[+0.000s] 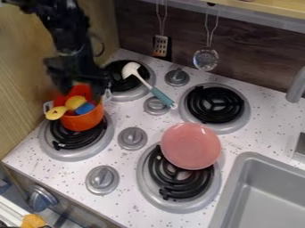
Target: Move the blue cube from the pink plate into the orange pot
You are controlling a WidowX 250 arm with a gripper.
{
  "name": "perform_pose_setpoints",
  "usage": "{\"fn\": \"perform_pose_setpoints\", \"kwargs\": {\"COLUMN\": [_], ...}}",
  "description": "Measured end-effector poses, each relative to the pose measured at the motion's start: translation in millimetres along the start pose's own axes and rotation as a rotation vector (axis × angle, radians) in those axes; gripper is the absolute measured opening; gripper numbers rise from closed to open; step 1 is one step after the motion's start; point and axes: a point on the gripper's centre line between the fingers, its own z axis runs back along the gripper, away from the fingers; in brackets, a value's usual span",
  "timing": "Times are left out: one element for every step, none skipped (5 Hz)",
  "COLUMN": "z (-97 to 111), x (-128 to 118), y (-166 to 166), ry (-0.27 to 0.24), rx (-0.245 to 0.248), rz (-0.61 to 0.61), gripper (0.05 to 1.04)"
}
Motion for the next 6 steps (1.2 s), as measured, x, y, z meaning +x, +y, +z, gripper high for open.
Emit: {"fn": "perform_pose_setpoints", "kwargs": {"z": [7.9, 17.1, 15.4, 11.8, 4.8, 0.9], "x": [8.0, 21.3, 27.8, 37.8, 45.6, 57.2], "y": [-25.7, -54.1, -79.3, -106.8, -123.3, -137.6], "ry": [-0.003, -0.026, -0.040, -0.051, -0.107, -0.192], "rx": [-0.095, -0.140, -0.131, -0.141, -0.137, -0.159], "rz": [-0.065, -0.160, -0.221, -0.285, -0.280, -0.261], "gripper": [0.999, 0.999, 0.999, 0.999, 0.999, 0.999]}}
